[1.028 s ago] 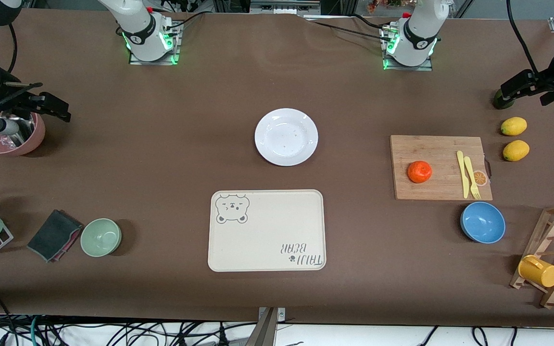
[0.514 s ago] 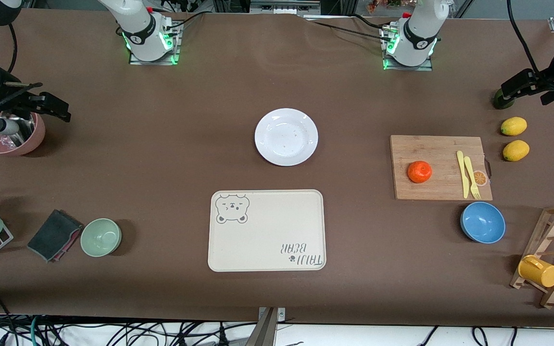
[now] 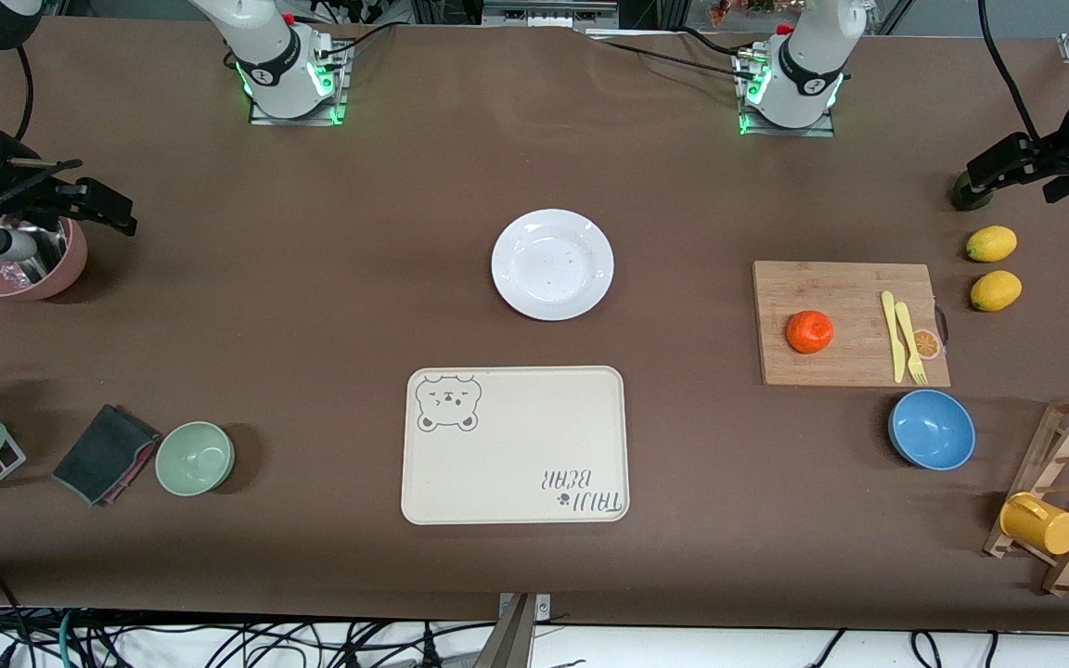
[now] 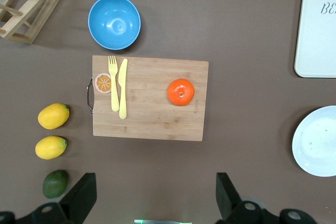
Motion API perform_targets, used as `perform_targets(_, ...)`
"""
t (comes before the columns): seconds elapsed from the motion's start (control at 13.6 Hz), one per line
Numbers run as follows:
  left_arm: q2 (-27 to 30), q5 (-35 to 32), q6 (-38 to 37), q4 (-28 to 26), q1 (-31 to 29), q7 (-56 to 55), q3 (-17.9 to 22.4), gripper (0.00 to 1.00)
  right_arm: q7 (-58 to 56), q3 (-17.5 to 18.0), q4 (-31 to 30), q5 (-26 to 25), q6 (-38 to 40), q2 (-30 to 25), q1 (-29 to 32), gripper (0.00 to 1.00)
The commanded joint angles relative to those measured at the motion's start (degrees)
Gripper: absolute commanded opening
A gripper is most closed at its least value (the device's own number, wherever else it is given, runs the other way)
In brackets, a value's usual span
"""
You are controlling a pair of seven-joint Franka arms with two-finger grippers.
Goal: Place orange and plate with both arms
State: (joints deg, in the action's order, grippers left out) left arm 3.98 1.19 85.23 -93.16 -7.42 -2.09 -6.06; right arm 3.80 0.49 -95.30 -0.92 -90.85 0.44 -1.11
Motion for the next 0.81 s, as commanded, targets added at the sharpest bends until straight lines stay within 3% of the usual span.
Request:
perform_targets(0.0,-0.56,-1.11,-1.21,1.58,-0.14,-0.28,-0.27,1.00,-0.54,0.48,-0.42,1.09,-0.38,-0.01,0.32,1.00)
perform_targets(0.73,-0.64,-1.19,-1.04,1.67,-0.23,-0.28,-0.62,1.00,-0.46,2.15,-0.33,2.15,-2.14,1.31,-1.08,1.00)
